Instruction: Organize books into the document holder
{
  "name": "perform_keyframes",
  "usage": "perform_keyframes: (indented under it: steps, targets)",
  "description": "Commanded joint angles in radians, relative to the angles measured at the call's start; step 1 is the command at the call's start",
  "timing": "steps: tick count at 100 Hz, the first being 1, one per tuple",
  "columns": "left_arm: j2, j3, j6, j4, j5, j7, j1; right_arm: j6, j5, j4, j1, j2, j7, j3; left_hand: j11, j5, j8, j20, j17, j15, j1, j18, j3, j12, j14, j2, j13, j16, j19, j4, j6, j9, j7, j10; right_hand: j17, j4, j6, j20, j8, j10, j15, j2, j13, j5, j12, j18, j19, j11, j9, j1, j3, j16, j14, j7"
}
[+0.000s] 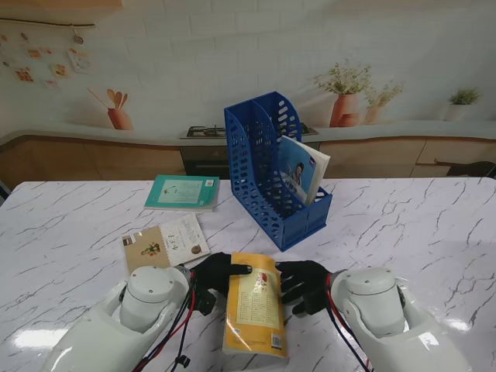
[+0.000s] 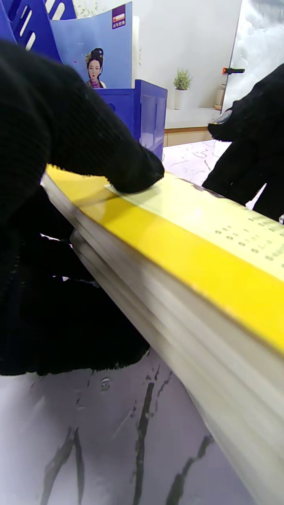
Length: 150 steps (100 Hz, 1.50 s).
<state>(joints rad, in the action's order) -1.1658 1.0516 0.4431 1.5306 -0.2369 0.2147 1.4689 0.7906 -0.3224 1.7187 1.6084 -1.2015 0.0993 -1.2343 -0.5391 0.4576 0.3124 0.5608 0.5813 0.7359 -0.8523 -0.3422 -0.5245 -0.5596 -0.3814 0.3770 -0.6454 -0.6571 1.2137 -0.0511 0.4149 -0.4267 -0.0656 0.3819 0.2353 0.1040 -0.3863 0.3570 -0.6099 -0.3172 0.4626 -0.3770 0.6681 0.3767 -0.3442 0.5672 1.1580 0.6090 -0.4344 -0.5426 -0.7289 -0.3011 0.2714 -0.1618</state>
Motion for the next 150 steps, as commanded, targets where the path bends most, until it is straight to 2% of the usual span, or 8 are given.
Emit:
perform_keyframes:
  steps: [1,19,26,37,87,123,132,150]
  targets:
    - [-0.017,-0.013,-0.019,-0.027,-0.005,-0.009,0.025,0.004,0.002,-0.028,0.016,-0.016,-0.01,0.018,-0.074,0.056,0.029,-0.014,0.03,0.083,-0.058,0.012,-0.099,-0.053,0.033,0.05,-0.072,-0.063,0.105,0.01,0.004,-0.039,-0.023,-0.028,-0.012,-0.016,0.043,0.011,-0.038,-0.012,-0.156,-0.035,-0.059,-0.032,0.045,-0.004,-0.008,-0.051,0.057,-0.012,-0.025,0.073,-0.041,-0.023]
    - [-0.026,-0.015,-0.024,-0.028,0.009,-0.049,0.024,0.002,-0.005,-0.033,0.011,-0.025,-0.034,0.02,-0.043,0.186,0.167,-0.119,0.175,0.185,-0.293,0.112,-0.069,-0.416,0.12,0.139,-0.199,-0.156,0.201,-0.038,-0.063,-0.285,-0.135,-0.114,-0.01,-0.013,0.058,0.018,-0.092,-0.002,-0.115,-0.063,-0.036,-0.016,0.009,-0.009,0.002,0.023,0.052,-0.007,-0.056,0.052,-0.058,-0.049]
    - [-0.028,-0.012,-0.033,-0.029,0.011,-0.058,0.026,0.005,-0.01,-0.033,0.01,-0.027,-0.038,0.02,-0.048,0.079,0.469,-0.139,0.205,0.178,-0.321,0.119,-0.08,-0.432,0.111,0.138,-0.226,-0.164,0.22,-0.041,-0.191,-0.343,-0.595,-0.147,-0.006,-0.012,0.047,0.02,-0.099,-0.008,-0.109,-0.067,-0.029,-0.012,0.005,-0.014,0.005,0.028,0.047,-0.003,-0.059,0.049,-0.056,-0.052]
    - [-0.03,-0.009,-0.121,-0.045,0.021,-0.08,0.036,0.016,-0.026,-0.032,0.01,-0.034,-0.052,0.017,0.053,0.058,0.344,-0.175,0.245,0.146,-0.305,0.137,-0.168,-0.39,0.099,0.191,-0.275,-0.178,0.222,-0.052,-0.341,-0.447,-1.068,-0.201,-0.007,-0.011,0.04,0.02,-0.104,-0.015,-0.107,-0.068,-0.031,-0.013,0.003,-0.021,0.005,0.031,0.049,0.0,-0.064,0.048,-0.054,-0.05]
    - [-0.036,0.019,-0.205,-0.032,-0.031,-0.101,0.055,0.042,-0.109,-0.049,-0.003,-0.048,-0.059,-0.001,0.129,0.064,0.365,-0.179,0.217,0.081,-0.287,0.114,-0.209,-0.333,0.127,0.173,-0.282,-0.197,0.183,-0.015,-0.379,-0.53,-1.088,-0.232,-0.044,-0.011,0.128,0.014,-0.135,0.067,-0.059,-0.074,0.03,0.049,-0.048,-0.071,-0.009,0.088,-0.037,-0.018,-0.029,0.017,-0.117,-0.076]
    - [-0.044,0.028,-0.159,-0.035,0.003,-0.144,0.052,0.006,-0.063,-0.058,-0.007,-0.032,-0.031,0.012,0.136,0.061,0.373,-0.183,0.232,0.093,-0.286,0.118,-0.217,-0.354,0.123,0.174,-0.285,-0.193,0.183,-0.016,-0.374,-0.534,-1.086,-0.231,0.133,0.041,0.338,0.27,-0.272,0.184,0.341,-0.153,0.202,0.251,-0.281,-0.133,0.199,0.255,-0.266,-0.055,-0.098,-0.212,-0.189,-0.414]
    - [-0.044,0.029,-0.153,-0.036,0.01,-0.146,0.052,0.002,-0.064,-0.062,-0.009,-0.031,-0.026,0.014,0.138,0.062,0.374,-0.183,0.231,0.095,-0.287,0.117,-0.217,-0.359,0.122,0.173,-0.286,-0.193,0.184,-0.016,-0.373,-0.533,-1.086,-0.229,0.201,0.132,0.436,0.315,-0.16,0.222,0.454,-0.221,0.28,0.247,-0.333,-0.134,0.249,0.297,-0.366,-0.127,-0.086,-0.247,-0.209,-0.705]
    - [-0.042,0.021,-0.155,-0.042,0.012,-0.135,0.046,-0.004,-0.054,-0.069,-0.019,-0.017,0.016,0.021,0.143,0.061,0.375,-0.185,0.235,0.097,-0.288,0.121,-0.214,-0.367,0.122,0.174,-0.285,-0.191,0.185,-0.017,-0.37,-0.535,-1.085,-0.226,0.41,0.113,0.464,0.401,-0.11,0.216,0.565,-0.161,0.409,0.336,-0.346,-0.172,0.454,0.278,-0.503,-0.281,-0.171,-0.278,-0.218,-0.798]
